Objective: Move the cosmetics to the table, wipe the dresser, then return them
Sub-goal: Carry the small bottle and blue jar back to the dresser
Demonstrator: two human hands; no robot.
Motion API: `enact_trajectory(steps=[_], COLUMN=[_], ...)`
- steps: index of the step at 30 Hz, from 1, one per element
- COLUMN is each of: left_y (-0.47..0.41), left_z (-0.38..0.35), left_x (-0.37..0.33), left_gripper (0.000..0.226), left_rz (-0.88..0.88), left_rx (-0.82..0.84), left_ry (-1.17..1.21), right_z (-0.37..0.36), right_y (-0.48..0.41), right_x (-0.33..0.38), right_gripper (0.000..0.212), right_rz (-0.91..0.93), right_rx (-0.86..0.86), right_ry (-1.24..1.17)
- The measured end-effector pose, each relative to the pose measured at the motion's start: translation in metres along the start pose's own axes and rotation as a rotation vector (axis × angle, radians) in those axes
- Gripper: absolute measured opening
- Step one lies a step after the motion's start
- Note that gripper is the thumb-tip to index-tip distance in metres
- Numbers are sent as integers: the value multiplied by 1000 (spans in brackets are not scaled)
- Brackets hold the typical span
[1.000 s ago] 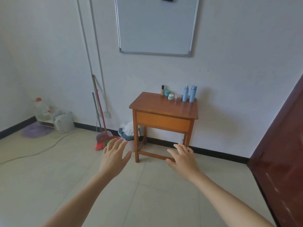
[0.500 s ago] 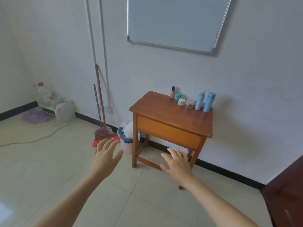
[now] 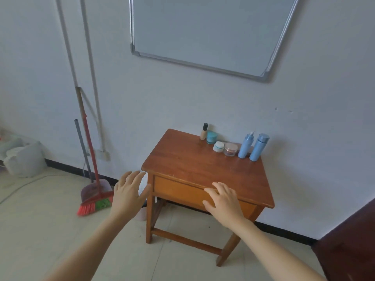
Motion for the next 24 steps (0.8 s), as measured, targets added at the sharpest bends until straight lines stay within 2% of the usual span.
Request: enact_trajectory(steps=[5, 10, 13, 14, 19, 24], left_y=[-42, -91, -136, -153, -224, -279], left_z=[-50, -93, -116, -122, -167, -205], left_x=[-3, -12, -24, -27, -38, -51], left_gripper=[82, 78, 51, 48, 47, 45], left_rz=[-67, -78, -95, -95, -61, 37], left_rx=[118, 194, 212, 208, 247, 235], left_ry=[32, 34, -27, -38, -74, 6], right_z=[-46, -65, -71, -72, -79, -91], right_y=[-24, -66, -112, -129, -206, -266], right_x=[-13, -58, -89, -99, -137, -168], right_gripper=[45, 46, 46, 46, 44, 44], right_rz=[-57, -127, -144, -149, -151, -112], right_rx=[110, 141, 128, 116, 88, 124], right_ry=[-7, -31, -51, -60, -140, -176])
Point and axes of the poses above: each hand's wrist, its own y-axis away from the middle knuckle, its own z-axis out of the back of the hand, x = y × z, the point moved 10 cm from there along -y, towards the middle knuckle, and after that the axes turned 1 degree about -z, right-handed, at the moved point
